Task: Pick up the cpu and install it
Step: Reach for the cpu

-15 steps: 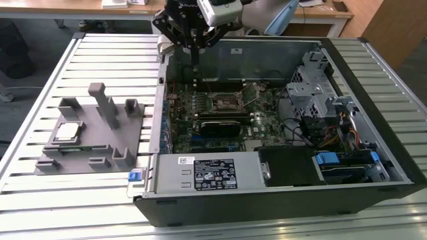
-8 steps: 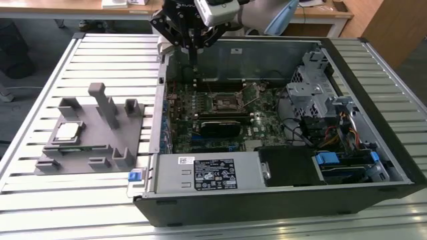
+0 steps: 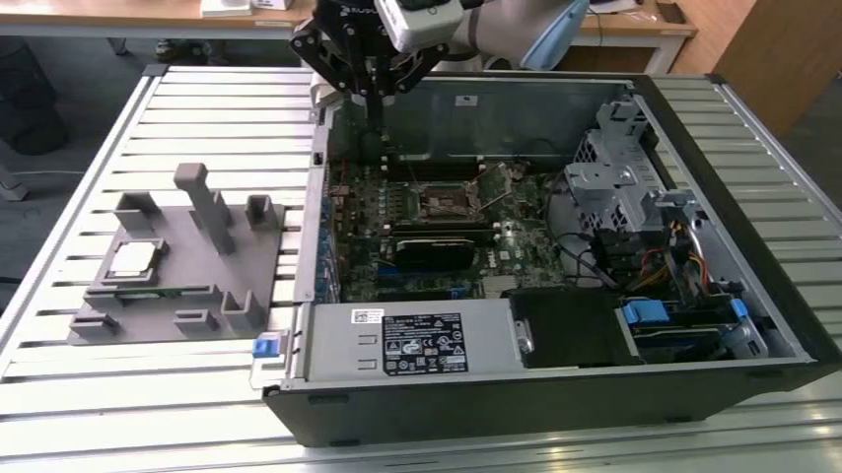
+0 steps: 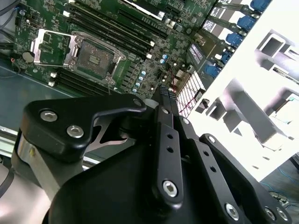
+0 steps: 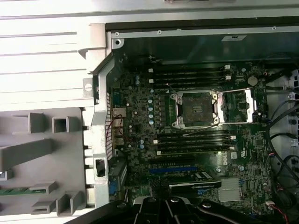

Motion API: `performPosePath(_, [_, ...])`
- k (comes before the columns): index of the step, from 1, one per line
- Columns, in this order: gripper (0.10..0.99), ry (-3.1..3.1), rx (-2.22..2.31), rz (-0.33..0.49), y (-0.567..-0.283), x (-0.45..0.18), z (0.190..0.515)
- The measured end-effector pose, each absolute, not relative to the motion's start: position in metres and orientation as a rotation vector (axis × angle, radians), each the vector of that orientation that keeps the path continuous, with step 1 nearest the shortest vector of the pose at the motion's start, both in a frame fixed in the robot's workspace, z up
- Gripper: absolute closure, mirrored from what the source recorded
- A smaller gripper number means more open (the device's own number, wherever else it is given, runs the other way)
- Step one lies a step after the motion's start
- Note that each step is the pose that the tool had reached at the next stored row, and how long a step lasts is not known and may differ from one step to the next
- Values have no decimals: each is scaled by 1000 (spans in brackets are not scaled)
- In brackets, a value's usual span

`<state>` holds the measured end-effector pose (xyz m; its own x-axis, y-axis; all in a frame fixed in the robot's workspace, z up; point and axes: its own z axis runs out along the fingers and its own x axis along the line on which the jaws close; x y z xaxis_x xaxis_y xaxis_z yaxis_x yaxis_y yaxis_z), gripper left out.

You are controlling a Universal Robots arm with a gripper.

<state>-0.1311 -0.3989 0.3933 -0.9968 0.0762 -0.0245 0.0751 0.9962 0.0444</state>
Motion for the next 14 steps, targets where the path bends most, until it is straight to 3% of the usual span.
performPosePath(14, [980, 3113, 118, 68, -399, -142, 393])
